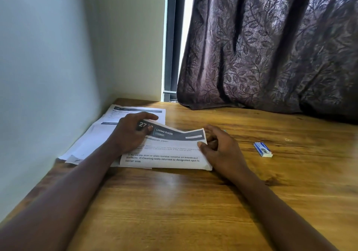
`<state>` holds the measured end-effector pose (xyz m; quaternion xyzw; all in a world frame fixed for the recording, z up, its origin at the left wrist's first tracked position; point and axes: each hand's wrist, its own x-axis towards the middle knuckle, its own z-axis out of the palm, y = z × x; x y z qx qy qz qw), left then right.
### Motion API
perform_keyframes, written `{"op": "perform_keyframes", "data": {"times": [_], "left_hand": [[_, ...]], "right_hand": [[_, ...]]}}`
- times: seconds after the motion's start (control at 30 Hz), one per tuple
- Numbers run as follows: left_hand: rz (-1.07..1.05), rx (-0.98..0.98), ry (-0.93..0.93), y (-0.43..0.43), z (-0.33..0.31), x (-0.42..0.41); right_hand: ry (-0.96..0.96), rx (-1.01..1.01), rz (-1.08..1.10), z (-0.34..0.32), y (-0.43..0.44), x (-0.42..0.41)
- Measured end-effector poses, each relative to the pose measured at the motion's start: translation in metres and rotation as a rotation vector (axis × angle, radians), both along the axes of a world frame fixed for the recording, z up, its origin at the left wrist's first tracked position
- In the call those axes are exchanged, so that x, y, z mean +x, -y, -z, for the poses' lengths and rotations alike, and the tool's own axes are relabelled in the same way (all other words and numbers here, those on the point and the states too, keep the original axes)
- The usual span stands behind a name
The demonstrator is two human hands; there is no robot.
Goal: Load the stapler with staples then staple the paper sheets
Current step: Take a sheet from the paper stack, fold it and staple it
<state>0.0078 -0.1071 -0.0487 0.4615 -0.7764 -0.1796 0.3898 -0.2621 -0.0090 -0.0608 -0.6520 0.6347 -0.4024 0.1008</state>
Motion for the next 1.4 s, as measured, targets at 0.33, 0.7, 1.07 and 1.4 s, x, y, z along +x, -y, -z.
{"op": "perform_keyframes", "data": {"times": [0.33, 0.7, 1.07, 1.4], "left_hand": [[0.142, 0.106, -0.135, -0.009, -0.006, -0.004], [0.002, -0.013, 0.062, -0.011, 0.002, -0.02], [-0.032, -0.079, 0.211, -0.015, 0.003, -0.027], [-0.03, -0.105, 0.338, -0.017, 0.004, -0.031]], "right_hand": [[0.648, 0.219, -0.145, -0.022, 0.012, -0.016], [-0.331, 0.02, -0.145, -0.02, -0.003, 0.019], [-0.63, 0.402, -0.166, -0.027, -0.024, 0.046], [-0.569, 0.383, -0.144, -0.004, -0.01, 0.051]]}}
